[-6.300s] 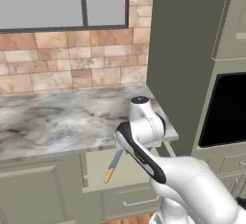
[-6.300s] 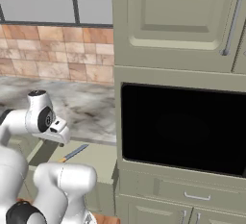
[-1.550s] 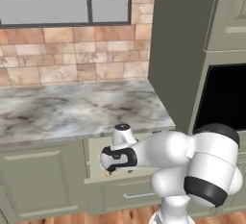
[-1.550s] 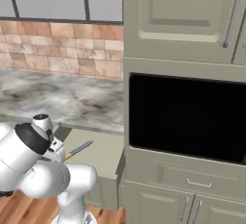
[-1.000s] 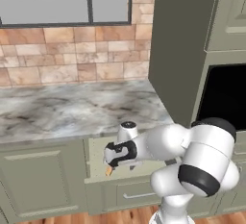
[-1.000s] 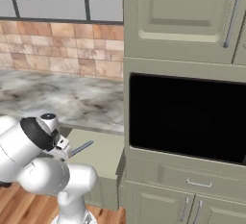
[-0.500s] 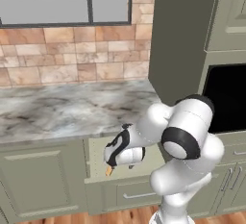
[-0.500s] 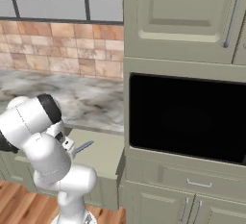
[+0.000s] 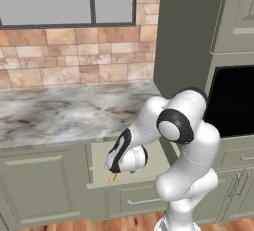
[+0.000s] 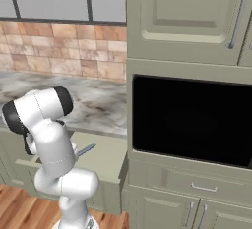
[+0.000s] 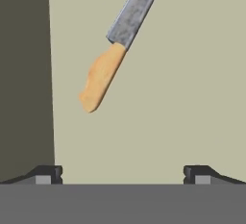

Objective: Pick up the knife from the drawer and place it on the cutting board. Then place the meat from the plate to the cutting board.

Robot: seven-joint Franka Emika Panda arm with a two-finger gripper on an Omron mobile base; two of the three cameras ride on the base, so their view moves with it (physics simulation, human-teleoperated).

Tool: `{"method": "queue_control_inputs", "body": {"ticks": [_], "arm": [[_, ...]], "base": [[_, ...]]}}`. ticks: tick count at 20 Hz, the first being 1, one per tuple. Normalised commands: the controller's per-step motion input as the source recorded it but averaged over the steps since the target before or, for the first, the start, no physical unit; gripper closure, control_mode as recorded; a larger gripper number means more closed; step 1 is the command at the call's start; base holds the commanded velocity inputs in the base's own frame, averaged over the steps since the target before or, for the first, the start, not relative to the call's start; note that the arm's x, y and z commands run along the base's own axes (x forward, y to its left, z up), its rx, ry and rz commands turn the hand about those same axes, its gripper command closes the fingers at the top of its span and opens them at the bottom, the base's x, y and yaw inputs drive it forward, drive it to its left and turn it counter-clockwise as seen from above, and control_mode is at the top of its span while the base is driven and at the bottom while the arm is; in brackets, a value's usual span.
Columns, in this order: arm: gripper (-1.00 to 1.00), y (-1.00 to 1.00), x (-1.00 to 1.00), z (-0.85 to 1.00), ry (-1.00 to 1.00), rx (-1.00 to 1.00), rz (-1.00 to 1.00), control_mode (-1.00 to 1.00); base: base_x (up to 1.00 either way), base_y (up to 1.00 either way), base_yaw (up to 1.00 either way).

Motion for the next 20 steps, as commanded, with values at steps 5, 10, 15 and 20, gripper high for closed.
{"method": "queue_control_inputs", "body": {"ticks": [5, 10, 15, 20], "arm": [[-1.00, 0.12, 0.09, 0.00, 0.00, 0.00, 0.00, -1.00], [-1.00, 0.10, 0.09, -0.08, 0.00, 0.00, 0.00, -1.00], [-1.00, 0.00, 0.04, -0.18, 0.00, 0.00, 0.00, -1.00], [-1.00, 0.00, 0.09, -0.14, 0.00, 0.00, 0.00, -1.00]], "base": [[0.00, 0.00, 0.00], [0.00, 0.00, 0.00], [0.00, 0.00, 0.00], [0.00, 0.00, 0.00]]}}
